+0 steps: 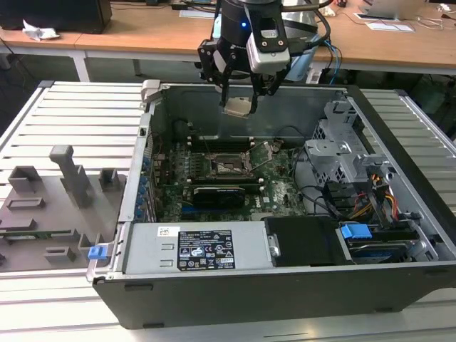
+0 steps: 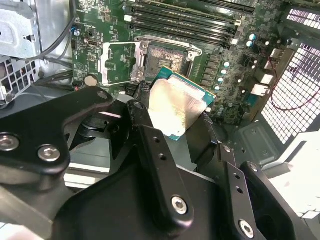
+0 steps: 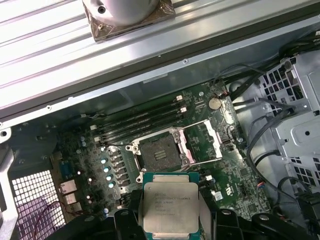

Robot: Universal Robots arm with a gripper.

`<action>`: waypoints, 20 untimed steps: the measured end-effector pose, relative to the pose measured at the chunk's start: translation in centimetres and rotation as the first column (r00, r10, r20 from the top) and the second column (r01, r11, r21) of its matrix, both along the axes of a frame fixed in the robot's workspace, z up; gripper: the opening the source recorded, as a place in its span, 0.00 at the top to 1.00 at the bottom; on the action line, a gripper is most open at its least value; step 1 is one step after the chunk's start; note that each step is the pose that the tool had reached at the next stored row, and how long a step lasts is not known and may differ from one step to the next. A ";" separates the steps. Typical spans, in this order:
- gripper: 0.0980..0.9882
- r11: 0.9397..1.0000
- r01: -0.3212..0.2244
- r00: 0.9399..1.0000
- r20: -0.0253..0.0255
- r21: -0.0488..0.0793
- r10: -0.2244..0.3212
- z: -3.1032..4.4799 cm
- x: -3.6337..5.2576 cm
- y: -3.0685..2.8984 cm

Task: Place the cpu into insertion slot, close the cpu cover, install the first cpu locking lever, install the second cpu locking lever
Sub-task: 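Place the cpu into insertion slot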

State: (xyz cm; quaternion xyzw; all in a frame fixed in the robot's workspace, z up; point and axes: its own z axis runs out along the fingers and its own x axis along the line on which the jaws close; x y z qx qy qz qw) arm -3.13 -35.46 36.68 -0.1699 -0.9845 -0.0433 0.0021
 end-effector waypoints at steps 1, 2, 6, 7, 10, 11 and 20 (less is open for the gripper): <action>0.51 1.000 0.003 1.000 0.000 0.000 -0.003 -0.01 0.00 0.00; 0.51 1.000 0.007 1.000 0.000 0.000 -0.007 -0.03 0.00 0.00; 0.51 1.000 0.019 1.000 0.000 0.000 -0.019 -0.06 0.00 0.00; 0.51 1.000 0.021 1.000 0.000 0.000 -0.021 -0.06 0.00 0.00; 0.51 1.000 0.030 1.000 0.000 0.000 -0.030 -0.08 0.00 0.00; 0.51 0.999 0.033 0.999 0.000 0.000 -0.033 -0.08 0.00 0.00; 0.51 0.998 0.068 0.998 0.000 0.000 -0.068 -0.18 0.00 0.00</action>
